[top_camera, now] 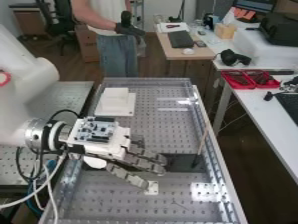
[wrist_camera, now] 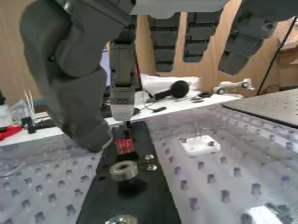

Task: Grab the bearing and place it in the white container

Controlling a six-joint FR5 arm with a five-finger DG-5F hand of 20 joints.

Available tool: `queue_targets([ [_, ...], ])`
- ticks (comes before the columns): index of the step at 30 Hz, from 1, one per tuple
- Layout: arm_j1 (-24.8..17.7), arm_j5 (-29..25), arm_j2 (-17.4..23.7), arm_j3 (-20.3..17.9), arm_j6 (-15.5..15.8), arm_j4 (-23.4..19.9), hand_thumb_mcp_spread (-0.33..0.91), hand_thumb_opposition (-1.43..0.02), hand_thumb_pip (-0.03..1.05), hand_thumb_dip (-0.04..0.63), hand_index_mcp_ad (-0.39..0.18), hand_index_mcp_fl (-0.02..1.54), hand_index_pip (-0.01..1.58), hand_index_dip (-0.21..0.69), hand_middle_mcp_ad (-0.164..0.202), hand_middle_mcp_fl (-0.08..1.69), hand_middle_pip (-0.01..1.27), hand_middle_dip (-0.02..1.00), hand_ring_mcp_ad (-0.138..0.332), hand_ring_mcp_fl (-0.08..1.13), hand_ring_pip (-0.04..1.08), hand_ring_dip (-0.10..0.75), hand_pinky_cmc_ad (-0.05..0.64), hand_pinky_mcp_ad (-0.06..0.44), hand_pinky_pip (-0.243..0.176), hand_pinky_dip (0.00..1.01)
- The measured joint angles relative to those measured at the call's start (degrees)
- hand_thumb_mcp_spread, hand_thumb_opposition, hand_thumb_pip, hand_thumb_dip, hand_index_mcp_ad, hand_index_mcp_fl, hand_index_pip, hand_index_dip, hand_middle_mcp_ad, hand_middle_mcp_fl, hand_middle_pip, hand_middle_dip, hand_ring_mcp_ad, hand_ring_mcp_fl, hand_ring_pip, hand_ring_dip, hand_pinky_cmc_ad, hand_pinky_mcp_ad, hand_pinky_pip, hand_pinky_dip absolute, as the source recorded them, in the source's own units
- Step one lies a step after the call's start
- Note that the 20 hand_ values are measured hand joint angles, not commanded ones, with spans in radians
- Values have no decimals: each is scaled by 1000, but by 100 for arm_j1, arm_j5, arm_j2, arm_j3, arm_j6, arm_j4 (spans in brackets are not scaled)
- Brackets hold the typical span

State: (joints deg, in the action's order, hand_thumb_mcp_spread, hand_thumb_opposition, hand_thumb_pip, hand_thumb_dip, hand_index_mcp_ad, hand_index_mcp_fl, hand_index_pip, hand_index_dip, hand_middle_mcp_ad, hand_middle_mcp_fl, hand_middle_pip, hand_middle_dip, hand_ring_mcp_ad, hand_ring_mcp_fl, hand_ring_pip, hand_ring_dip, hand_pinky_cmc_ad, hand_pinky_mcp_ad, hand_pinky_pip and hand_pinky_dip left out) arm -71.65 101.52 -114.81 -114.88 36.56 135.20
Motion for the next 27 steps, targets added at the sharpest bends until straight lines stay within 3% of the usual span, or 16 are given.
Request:
queue_targets([
  [12,-238,-737,-5,-224,-262,-278,450,-876,562,316,-126,164,1337,187,99,75,138,251,127,2,101,103,386,281,-42,188],
  [27,-475,-1232,-53,-294,-168,-280,450,-873,562,316,-126,164,1337,187,99,75,138,253,127,2,101,103,382,281,-42,183],
])
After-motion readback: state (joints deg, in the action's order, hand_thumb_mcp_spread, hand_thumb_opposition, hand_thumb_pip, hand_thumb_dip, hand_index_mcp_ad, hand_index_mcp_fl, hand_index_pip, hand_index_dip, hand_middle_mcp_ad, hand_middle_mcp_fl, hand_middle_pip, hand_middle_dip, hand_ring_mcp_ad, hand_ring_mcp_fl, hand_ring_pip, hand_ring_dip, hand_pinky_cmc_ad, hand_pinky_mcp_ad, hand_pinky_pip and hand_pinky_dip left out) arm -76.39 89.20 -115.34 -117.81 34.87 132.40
